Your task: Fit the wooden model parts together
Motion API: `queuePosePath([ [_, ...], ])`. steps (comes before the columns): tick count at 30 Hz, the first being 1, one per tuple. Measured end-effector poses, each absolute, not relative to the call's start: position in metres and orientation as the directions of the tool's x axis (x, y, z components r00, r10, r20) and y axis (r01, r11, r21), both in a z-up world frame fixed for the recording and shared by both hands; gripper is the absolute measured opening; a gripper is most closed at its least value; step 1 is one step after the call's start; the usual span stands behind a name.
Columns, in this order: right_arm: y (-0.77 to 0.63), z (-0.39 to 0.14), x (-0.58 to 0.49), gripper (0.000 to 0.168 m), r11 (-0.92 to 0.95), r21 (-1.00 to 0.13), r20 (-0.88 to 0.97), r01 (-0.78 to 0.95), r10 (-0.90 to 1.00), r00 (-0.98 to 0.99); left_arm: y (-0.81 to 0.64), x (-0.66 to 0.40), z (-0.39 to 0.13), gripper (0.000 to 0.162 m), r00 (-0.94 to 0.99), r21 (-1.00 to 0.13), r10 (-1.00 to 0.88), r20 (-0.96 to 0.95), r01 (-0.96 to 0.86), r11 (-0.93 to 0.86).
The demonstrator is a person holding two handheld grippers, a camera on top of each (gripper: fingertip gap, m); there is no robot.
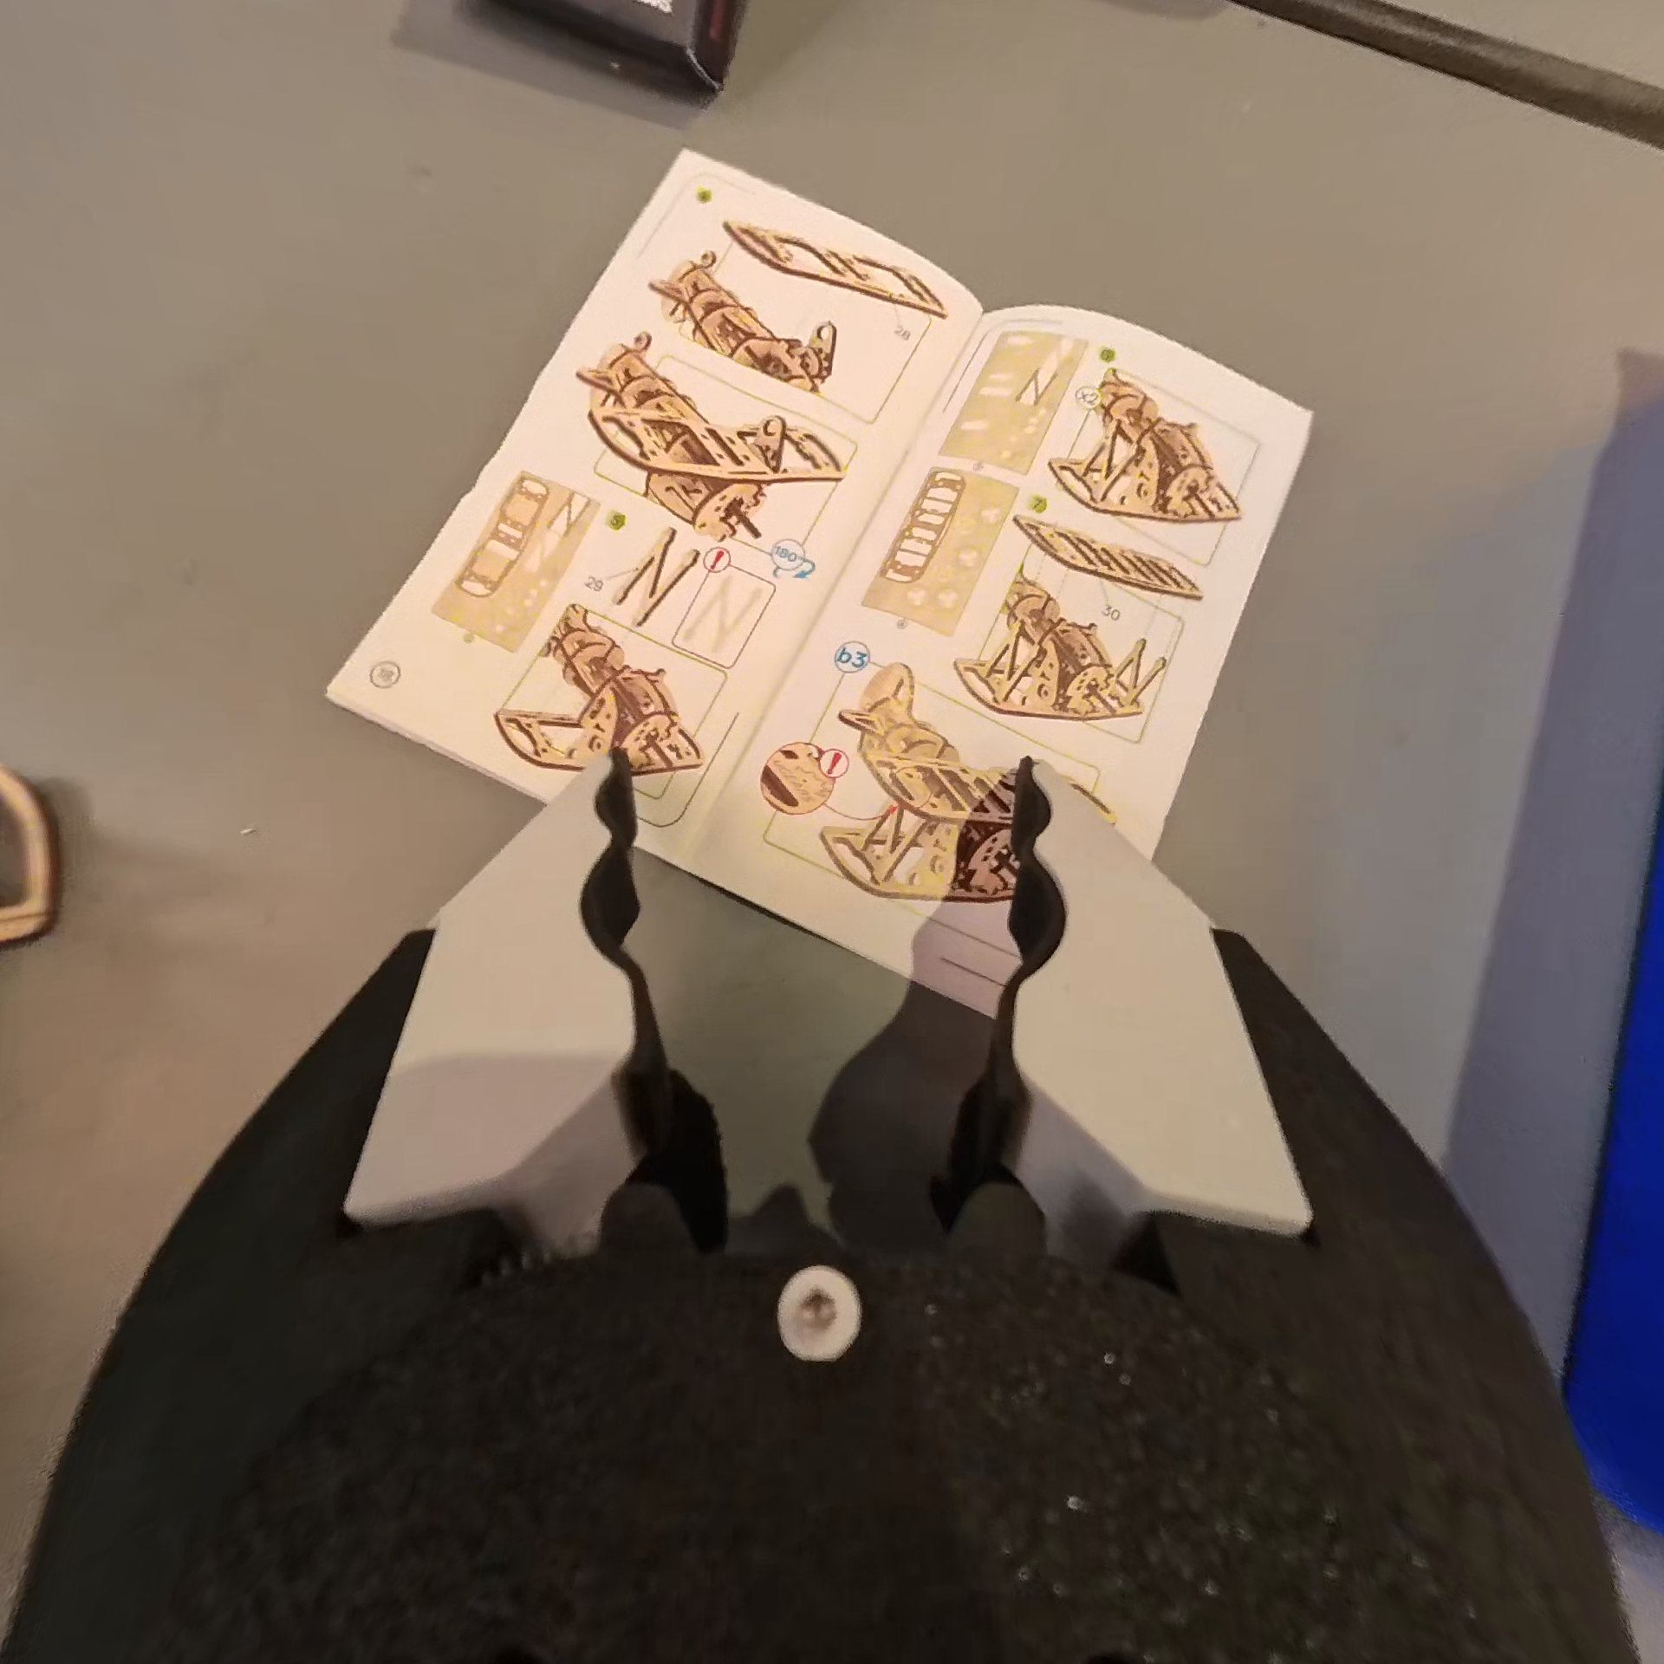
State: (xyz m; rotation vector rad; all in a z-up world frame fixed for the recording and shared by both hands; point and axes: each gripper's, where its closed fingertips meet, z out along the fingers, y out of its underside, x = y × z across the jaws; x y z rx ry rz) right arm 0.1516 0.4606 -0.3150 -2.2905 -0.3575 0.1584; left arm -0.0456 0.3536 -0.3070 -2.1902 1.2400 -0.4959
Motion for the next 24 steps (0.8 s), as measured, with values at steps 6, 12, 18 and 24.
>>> queuePosePath([
  [6, 0.461, -0.315, 0.152, 0.083, -0.629, -0.747, -0.004, 0.218, 0.332, 0.943, 0.354, -0.033, -0.307, 0.05, 0.475, -0.65, -0.878, 0.066, -0.647, -0.399],
  [12, 0.461, -0.315, 0.153, 0.082, -0.63, -0.747, -0.003, 0.213, 0.323, 0.946, 0.35, -0.031, -0.301, 0.054, 0.459, -0.666, -0.887, 0.046, -0.648, -0.369],
  [18, 0.461, -0.315, 0.153, 0.081, -0.631, -0.747, -0.005, 0.21, 0.321, 0.947, 0.349, -0.047, -0.283, 0.055, 0.53, -0.763, -0.848, 0.01, -0.543, -0.349],
  [24, 0.461, -0.315, 0.154, 0.081, -0.631, -0.747, -0.001, 0.209, 0.316, 0.949, 0.354, -0.082, -0.279, 0.055, 0.791, -0.851, -0.592, 0.155, -0.197, -0.486],
])
